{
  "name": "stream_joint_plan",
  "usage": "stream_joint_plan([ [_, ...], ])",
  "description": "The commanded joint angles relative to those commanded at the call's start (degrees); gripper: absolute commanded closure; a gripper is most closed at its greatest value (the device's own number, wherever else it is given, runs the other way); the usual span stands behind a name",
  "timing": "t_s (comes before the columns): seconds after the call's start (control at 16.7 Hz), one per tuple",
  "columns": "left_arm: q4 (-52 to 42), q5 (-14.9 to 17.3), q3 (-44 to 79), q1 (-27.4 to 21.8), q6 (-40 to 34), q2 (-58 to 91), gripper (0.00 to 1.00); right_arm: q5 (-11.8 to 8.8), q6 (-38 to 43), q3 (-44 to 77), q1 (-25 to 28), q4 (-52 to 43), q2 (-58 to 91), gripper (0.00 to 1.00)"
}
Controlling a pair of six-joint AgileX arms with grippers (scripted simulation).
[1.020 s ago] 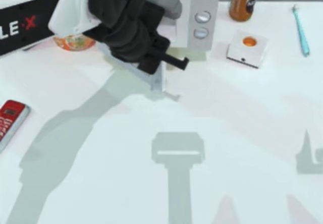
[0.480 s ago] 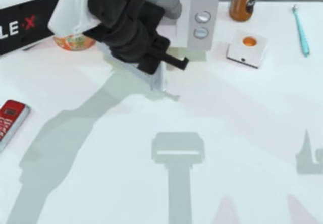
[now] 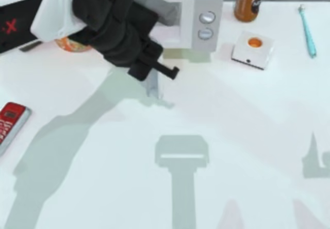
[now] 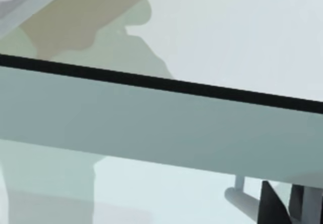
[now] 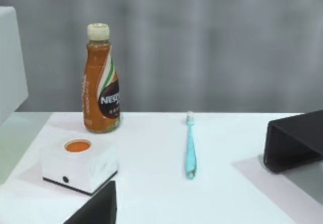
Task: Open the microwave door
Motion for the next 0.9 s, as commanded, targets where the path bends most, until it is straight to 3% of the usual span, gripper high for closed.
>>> stream_joint_plan([
  [0.9, 0.03, 0.71, -0.68, 0.45, 1.09, -0.53, 1.0, 0.0, 0.0, 0.0, 0.0, 0.0, 0.0, 0.0],
])
